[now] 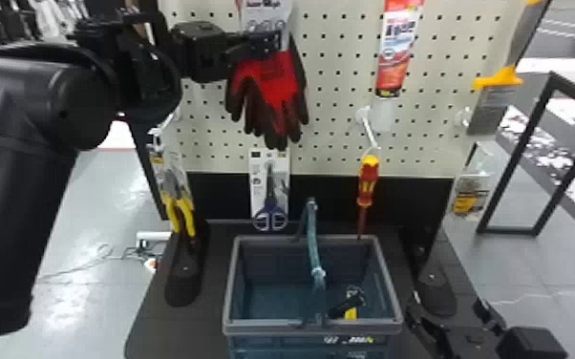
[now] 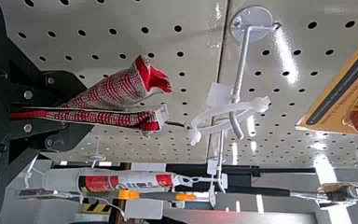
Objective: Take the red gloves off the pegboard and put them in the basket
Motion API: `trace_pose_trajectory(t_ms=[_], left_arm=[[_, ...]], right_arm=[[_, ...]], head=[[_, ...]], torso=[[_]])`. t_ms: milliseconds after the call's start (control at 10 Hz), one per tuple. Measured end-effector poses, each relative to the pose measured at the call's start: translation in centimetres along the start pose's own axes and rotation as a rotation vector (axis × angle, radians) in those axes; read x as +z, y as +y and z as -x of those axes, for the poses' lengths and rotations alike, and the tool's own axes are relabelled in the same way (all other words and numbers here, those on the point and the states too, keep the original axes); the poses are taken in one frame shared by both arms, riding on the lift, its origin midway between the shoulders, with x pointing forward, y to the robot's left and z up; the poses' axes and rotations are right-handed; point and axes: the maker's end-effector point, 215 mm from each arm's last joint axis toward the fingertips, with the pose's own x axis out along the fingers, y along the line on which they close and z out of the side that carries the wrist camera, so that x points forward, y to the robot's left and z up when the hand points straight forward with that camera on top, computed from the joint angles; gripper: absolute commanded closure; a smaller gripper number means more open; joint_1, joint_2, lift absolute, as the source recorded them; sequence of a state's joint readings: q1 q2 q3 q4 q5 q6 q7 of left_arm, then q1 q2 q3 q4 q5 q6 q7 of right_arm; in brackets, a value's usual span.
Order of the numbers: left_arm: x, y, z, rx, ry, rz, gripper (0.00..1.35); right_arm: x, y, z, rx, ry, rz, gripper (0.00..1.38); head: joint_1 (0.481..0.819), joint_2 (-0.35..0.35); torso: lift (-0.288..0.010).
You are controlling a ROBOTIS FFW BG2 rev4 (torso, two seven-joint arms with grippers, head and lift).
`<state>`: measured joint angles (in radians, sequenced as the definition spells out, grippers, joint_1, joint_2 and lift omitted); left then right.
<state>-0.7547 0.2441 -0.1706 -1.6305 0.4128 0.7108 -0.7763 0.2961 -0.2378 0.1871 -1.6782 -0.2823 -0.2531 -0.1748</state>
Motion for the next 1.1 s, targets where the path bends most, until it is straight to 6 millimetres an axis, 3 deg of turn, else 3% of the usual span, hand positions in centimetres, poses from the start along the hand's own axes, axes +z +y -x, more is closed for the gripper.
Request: trace_pose_trajectory(t_ms=[700,1100], left_arm=[[-0.1,-0.1,0.0,-0.004,-0.007,0.008,1.22],[1.0,-0.1,0.4,0.04,-0.015,-0.028,1.22]], right_arm=[[0.0,0.2,0.0,0.004,0.0,-0.002,0.12],[-0.1,0.1,0.1,0.005,0.004,-0.004,0.12]], head=[[0.549,0.0],[0.549,0.0]], torso=[[-0.1],[-0.1]])
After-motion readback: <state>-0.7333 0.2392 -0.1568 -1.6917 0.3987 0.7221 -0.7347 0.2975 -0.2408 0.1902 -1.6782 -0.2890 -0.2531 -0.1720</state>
